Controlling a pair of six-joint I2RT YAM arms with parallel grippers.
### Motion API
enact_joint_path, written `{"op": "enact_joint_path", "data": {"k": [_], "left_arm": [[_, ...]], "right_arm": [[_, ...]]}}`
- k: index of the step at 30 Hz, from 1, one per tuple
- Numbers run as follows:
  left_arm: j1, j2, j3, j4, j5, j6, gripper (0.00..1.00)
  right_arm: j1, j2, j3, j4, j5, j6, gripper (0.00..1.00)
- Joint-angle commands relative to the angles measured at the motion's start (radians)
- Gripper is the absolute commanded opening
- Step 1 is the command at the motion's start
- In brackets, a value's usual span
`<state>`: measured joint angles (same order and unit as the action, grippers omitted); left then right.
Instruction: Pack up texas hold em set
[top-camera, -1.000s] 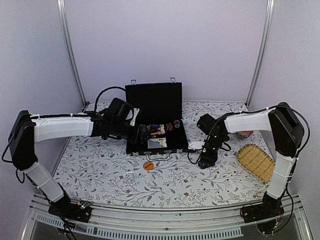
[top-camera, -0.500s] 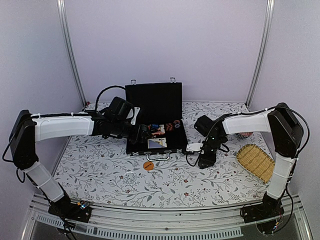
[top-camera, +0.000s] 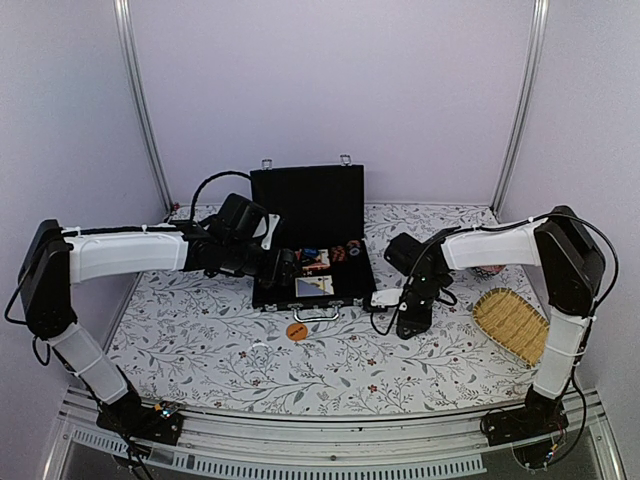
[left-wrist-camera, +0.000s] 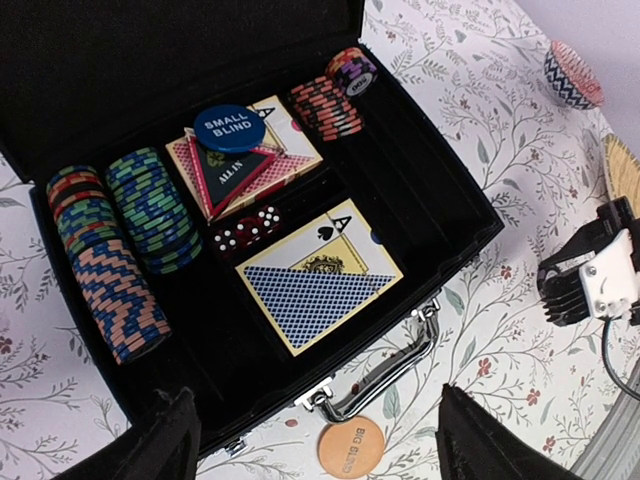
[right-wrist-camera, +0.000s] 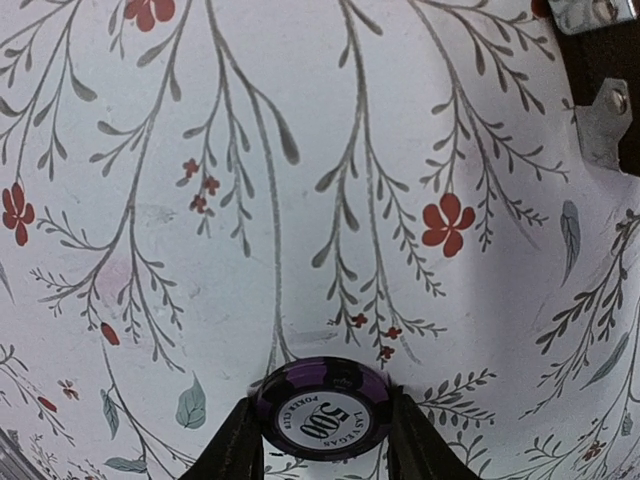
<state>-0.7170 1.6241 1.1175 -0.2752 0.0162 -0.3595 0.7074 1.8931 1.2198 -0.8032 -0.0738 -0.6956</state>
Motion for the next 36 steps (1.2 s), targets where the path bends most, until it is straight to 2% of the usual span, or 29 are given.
{"op": "enact_joint_path", "data": {"k": [1,11,17,25,32,36], "left_arm": [[0.002,0.016,0.022,-0.018,-0.006,0.008,0.81],[0.008,-0.021,0.011,-0.039,-0.055,0.003,0.81],[0.014,-0.060,-0.013,-0.045,-0.067,-0.009,0.80],[0.014,-0.101,-0.039,-0.054,-0.073,-0.029,0.80],[0.015,-0.118,-0.048,-0.058,-0.070,-0.045,0.80],[0.015,-0.125,-0.054,-0.059,-0.073,-0.046,0.80]], "right_arm": [[0.010,0.013,0.039,-0.031,0.000,0.014,0.32],[0.009,-0.049,0.224,-0.030,-0.041,0.021,0.32],[0.010,-0.008,0.252,0.194,0.125,0.035,0.35],[0.010,0.098,0.283,0.490,0.226,-0.007,0.35],[0.009,0.204,0.301,0.665,0.301,-0.075,0.36],[0.007,0.252,0.318,0.710,0.321,-0.111,0.37]]}}
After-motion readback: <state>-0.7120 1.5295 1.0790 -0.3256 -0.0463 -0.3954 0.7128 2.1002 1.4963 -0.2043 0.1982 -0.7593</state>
